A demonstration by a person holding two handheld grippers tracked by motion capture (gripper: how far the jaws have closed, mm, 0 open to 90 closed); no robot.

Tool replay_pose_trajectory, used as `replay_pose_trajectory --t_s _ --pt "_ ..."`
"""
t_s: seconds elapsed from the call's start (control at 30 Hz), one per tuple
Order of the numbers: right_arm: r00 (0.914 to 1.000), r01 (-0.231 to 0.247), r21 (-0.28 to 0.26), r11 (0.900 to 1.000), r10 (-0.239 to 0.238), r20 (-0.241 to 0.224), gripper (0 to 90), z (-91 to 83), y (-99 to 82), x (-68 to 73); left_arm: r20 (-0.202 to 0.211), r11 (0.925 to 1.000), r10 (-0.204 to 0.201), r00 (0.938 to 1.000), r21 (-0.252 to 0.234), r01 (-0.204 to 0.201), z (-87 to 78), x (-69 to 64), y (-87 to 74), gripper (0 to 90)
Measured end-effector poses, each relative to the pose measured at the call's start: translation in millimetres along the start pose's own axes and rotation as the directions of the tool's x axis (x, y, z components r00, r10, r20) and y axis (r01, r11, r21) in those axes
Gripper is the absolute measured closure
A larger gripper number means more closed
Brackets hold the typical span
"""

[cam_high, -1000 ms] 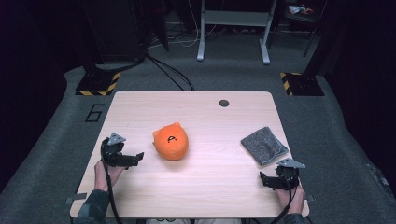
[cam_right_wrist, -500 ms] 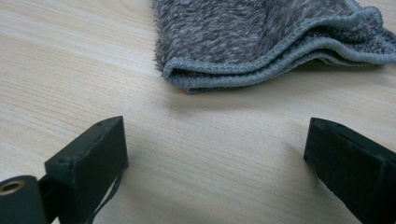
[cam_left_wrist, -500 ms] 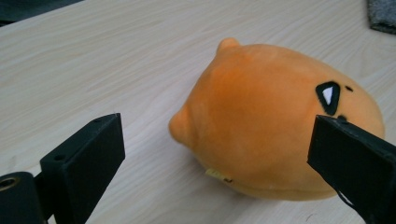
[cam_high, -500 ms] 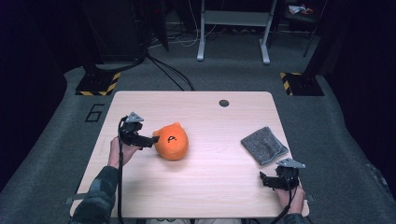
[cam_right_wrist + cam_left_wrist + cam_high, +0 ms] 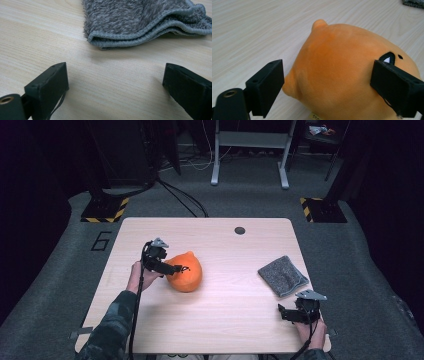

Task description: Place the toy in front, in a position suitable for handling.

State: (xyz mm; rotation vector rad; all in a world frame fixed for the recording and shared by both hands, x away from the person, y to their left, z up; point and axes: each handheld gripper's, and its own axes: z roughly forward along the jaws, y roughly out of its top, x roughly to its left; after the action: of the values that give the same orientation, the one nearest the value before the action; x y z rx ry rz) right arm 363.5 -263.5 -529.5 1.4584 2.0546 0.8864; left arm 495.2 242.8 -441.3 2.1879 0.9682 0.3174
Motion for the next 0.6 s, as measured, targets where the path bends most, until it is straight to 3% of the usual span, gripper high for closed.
replay_pose_trajectory --t_s 0.1,0.3,0.6 --pt "1.0000 0.003 0.001 1.0000 -0.003 -0.002 5.3 -0.1 -0.1 0.0 0.032 0.9999 0.002 0.9995 0.010 -0.003 7.5 -5.3 -0.6 26.0" --pt "1.0000 0.003 0.000 1.0000 -0.003 -0.002 5.3 -0.1 -0.1 -0.1 0.024 0.9995 0.026 0.9994 0.016 -0.026 12.4 -12.4 -4.0 38.8" --pt "1.0000 0.002 0.001 1.0000 -0.002 -0.002 5.3 -0.1 -0.1 -0.1 0.004 0.9988 0.009 0.9999 0.048 -0.009 13.0 -17.3 -6.5 58.6"
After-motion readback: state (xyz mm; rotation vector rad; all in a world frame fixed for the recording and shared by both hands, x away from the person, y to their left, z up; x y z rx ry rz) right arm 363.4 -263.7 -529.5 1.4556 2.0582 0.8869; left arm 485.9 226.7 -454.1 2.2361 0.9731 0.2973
